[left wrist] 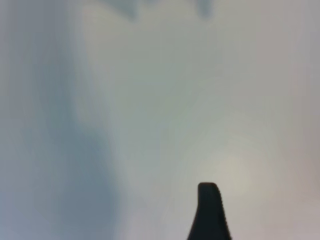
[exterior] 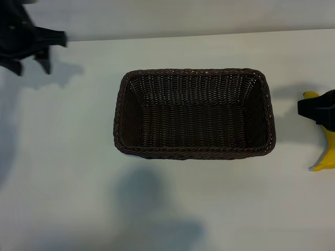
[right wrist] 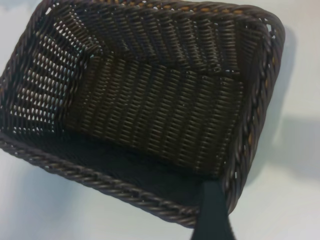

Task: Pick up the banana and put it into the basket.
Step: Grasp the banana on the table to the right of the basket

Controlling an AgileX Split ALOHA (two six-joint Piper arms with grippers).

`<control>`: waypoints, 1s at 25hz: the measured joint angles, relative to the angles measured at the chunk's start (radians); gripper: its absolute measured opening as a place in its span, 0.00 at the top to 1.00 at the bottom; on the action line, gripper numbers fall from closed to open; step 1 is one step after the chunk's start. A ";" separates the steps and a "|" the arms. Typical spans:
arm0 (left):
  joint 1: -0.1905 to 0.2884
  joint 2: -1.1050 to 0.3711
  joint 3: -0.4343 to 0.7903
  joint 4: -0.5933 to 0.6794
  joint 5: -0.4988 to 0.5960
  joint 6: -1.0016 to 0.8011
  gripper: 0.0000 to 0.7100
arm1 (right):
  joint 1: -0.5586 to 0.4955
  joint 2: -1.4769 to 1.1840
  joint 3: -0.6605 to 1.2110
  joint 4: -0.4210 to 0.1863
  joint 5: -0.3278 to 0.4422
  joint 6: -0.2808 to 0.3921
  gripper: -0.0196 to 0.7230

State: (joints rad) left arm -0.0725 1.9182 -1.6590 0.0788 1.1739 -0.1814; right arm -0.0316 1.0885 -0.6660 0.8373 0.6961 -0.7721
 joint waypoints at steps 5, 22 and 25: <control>0.037 0.000 0.000 0.079 0.000 -0.009 0.21 | 0.000 0.000 0.000 0.000 0.000 0.000 0.27; 0.005 -0.340 0.204 0.082 0.001 0.068 0.21 | 0.000 0.000 0.000 0.000 0.002 0.000 0.27; 0.005 -0.457 0.311 0.082 0.001 0.075 0.21 | 0.000 0.000 0.000 0.000 0.002 0.000 0.27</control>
State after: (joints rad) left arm -0.0677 1.4611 -1.3476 0.1606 1.1747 -0.1060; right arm -0.0316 1.0885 -0.6660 0.8373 0.6979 -0.7721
